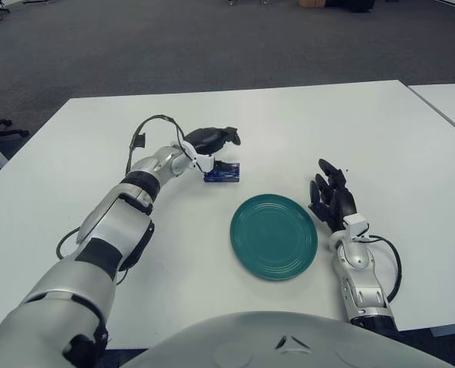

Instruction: Put the gum into the plate.

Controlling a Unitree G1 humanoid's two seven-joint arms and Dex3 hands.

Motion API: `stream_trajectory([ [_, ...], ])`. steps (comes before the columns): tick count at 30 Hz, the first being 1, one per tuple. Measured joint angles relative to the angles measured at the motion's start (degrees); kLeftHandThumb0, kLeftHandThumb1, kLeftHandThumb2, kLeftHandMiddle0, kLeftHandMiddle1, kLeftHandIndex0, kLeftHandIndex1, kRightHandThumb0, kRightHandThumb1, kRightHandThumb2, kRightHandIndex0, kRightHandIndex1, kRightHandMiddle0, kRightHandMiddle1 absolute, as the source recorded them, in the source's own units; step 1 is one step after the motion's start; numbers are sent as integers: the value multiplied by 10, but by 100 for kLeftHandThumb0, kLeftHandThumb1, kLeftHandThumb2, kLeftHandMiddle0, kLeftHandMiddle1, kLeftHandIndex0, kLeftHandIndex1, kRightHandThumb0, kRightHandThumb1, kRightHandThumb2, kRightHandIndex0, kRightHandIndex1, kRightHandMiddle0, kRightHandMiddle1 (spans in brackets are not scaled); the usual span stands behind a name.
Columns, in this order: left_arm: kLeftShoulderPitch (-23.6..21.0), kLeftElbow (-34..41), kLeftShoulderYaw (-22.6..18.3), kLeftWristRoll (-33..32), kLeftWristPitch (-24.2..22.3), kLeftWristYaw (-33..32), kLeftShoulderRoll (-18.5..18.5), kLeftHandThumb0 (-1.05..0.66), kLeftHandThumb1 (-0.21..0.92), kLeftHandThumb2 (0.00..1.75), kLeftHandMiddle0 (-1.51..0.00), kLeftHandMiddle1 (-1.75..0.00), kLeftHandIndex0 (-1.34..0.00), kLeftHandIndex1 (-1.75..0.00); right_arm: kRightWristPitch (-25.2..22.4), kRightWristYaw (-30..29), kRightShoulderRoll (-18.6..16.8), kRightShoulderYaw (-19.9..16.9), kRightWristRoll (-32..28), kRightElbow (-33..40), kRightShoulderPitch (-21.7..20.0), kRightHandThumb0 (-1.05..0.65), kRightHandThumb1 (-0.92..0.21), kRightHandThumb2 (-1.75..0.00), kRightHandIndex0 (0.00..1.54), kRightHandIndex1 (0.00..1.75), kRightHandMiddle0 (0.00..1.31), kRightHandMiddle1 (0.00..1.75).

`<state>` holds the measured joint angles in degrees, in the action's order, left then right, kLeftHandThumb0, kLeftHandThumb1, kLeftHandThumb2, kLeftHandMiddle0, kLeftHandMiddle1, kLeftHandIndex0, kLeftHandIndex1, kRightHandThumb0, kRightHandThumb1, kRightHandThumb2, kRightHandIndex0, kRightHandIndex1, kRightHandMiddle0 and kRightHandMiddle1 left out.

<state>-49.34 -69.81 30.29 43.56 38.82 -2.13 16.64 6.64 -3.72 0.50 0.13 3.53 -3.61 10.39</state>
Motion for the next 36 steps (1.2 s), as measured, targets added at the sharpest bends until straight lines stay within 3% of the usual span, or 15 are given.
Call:
stream_trajectory([
  [8, 0, -16, 21, -1, -10, 56, -4, -105, 92, 33, -22, 0, -8, -118, 1, 0, 0, -2, -1, 0, 1, -70, -92, -73, 25, 0, 0, 41],
  [17, -1, -30, 37, 0, -26, 74, -11, -104, 92, 30, -23, 0, -8, -121, 4, 0, -1, -2, -2, -2, 1, -68, -92, -75, 24, 0, 0, 39],
  [29, 3, -37, 66, 3, -39, 46, -11, -105, 92, 29, -22, 0, -7, -120, 4, 2, 0, -5, -6, -2, 2, -70, -92, -74, 21, 0, 0, 36],
  [36, 5, -46, 72, 3, -76, 29, -18, -102, 92, 27, -21, 0, -6, -114, 2, 4, 1, -10, -8, -2, 2, -68, -92, -73, 22, 1, 0, 38],
])
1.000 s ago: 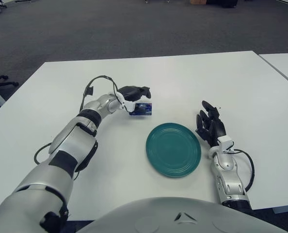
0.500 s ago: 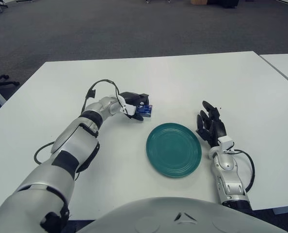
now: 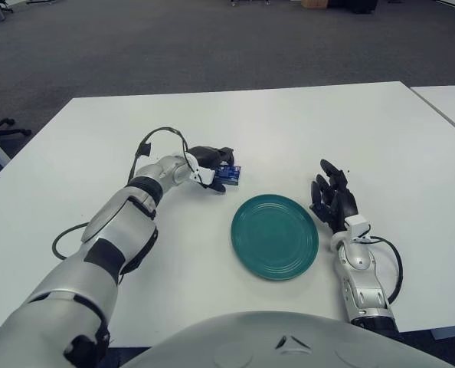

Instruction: Put the gum into the plate.

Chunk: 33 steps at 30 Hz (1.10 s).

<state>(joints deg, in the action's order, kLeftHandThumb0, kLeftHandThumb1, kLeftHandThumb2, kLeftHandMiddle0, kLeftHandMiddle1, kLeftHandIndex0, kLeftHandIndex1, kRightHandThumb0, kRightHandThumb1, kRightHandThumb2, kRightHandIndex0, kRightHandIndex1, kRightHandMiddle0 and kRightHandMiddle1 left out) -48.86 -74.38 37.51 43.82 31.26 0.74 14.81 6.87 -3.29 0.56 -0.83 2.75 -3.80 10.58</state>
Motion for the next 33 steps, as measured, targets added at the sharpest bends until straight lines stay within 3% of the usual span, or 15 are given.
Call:
stream_trajectory([
  [8, 9, -4, 4, 0, -27, -33, -11, -89, 92, 16, -32, -4, -12, -111, -2, 4, 0, -5, -5, 0, 0, -68, -92, -73, 23, 1, 0, 40],
  [10, 14, -6, 2, -2, -35, -50, -15, -72, 88, 17, -35, -34, -18, -116, -2, 5, 1, -6, -5, 0, 0, -68, -92, -73, 23, 1, 0, 40],
  [13, 25, -11, -7, -11, -52, -78, -24, -24, 82, 35, -50, -99, -34, -135, -2, 6, 1, -8, -5, 0, 0, -67, -92, -73, 23, 1, 0, 40],
  [14, 29, -12, -11, -14, -58, -88, -28, -19, 81, 38, -51, -106, -35, -137, -2, 6, 1, -9, -6, 0, 0, -67, -92, -73, 23, 1, 0, 40],
  [17, 35, -12, -16, -19, -73, -119, -36, -5, 54, 84, -62, -138, -46, -145, -2, 7, 1, -10, -8, 0, 0, -67, -92, -73, 23, 1, 0, 39],
  [22, 42, -13, -17, -18, -90, -180, -42, -1, 32, 120, -67, -165, -53, -150, 0, 8, 0, -12, -10, 0, -1, -67, -92, -74, 24, 1, 0, 39],
  [26, 49, -13, -12, -13, -89, -231, -45, 0, 16, 143, -74, -172, -61, -155, 1, 8, 0, -16, -10, -1, -1, -67, -92, -74, 24, 1, 0, 41],
  [27, 49, -13, -11, -10, -87, -243, -45, 0, 14, 146, -78, -166, -60, -162, 2, 8, 1, -17, -10, -2, -2, -67, -92, -74, 24, 1, 0, 41],
  [33, 54, -15, -10, -4, -65, -289, -37, 0, 11, 151, -82, -160, -55, -173, 2, 8, 1, -18, -10, -4, -3, -67, -92, -73, 23, 0, 0, 41],
])
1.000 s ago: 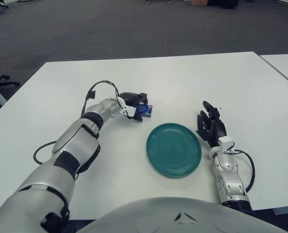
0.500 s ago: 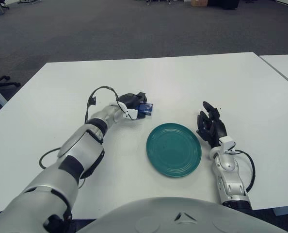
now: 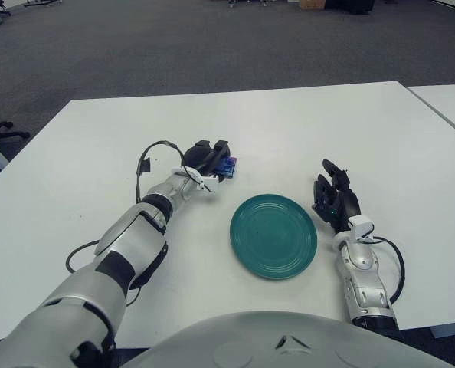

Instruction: Put the gum into the plate.

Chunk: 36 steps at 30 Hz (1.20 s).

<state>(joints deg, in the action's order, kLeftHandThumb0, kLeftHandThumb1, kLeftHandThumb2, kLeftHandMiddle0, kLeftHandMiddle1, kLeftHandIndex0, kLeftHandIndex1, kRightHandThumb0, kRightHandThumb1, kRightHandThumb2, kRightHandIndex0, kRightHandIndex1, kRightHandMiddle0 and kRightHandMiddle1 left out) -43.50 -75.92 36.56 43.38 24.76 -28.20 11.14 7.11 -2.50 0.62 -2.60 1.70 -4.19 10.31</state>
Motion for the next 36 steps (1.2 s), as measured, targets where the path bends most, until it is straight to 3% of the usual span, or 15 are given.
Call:
stream_trajectory([
  [19, 2, 25, -57, -42, 149, -12, 41, 0, 16, 147, -77, -164, -49, -175, -2, -1, 1, -2, 0, 0, -3, -68, -92, -74, 25, 1, 0, 45],
  [22, -17, 53, -74, -52, 176, -9, 58, 0, 16, 147, -77, -164, -49, -175, -2, -1, 1, -1, 0, -2, -4, -68, -92, -74, 25, 1, 0, 44],
  [34, -9, 219, -143, -118, 266, 42, 92, 0, 17, 149, -72, -171, -50, -175, -3, -6, -6, -1, 0, -3, -7, -69, -92, -67, 30, 2, 0, 53],
  [36, -5, 239, -149, -126, 271, 56, 94, -1, 13, 154, -74, -173, -54, -175, -3, -6, -7, 0, 0, -4, -7, -69, -92, -67, 30, 2, 0, 54],
])
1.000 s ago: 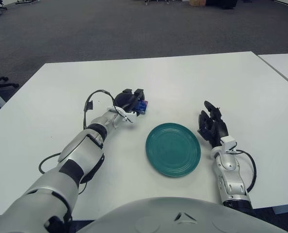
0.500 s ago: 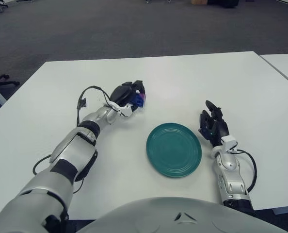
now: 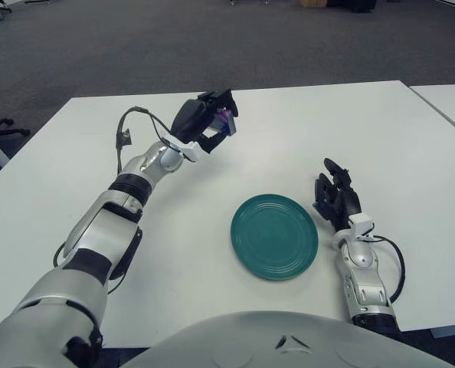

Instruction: Put the gum into the plate.

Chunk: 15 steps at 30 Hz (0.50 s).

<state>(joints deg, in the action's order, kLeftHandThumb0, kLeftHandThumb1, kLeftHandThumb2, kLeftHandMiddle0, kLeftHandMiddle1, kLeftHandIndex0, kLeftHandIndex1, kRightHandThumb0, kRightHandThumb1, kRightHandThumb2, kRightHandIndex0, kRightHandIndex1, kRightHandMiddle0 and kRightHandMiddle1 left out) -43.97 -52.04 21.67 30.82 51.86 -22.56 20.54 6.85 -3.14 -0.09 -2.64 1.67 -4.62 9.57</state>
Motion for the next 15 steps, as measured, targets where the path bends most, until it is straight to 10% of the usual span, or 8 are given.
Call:
stream_trajectory([
  [15, 110, 185, -7, -9, -13, 126, 3, -1, -6, 175, -86, -175, -70, -174, 5, -8, -5, 5, 1, -4, 0, -73, -92, -68, 30, 1, 0, 53],
])
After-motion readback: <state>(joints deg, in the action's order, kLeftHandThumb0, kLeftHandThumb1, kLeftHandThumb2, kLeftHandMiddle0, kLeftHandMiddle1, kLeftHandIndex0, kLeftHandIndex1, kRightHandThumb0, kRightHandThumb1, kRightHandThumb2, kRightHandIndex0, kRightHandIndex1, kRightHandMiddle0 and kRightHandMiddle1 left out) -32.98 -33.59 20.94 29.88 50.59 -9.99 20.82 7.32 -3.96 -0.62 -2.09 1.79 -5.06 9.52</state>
